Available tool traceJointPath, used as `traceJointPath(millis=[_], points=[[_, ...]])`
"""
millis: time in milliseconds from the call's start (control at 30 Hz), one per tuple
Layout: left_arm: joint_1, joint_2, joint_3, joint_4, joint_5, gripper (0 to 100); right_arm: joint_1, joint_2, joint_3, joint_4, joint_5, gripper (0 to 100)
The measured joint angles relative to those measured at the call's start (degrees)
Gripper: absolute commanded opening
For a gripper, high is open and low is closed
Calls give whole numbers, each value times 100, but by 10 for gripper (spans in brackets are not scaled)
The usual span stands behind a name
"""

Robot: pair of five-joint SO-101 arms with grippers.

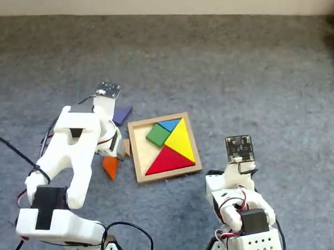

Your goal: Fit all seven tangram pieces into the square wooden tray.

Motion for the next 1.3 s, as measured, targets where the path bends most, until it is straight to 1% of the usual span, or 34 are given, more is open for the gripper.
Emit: traceJointPath(millis=[300,467,700,967,1133,1300], points=[[-9,26,0,0,-18,239,44,0,0,0,0,4],[-18,26,-229,0,589,239,44,0,0,0,0,4],[-18,26,-396,0,1160,239,44,0,0,0,0,4],[536,88,-396,-53,1213,239,44,0,0,0,0,4],[527,651,-563,-229,1222,236,44,0,0,0,0,4],[422,1081,-1055,141,1222,236,44,0,0,0,0,4]])
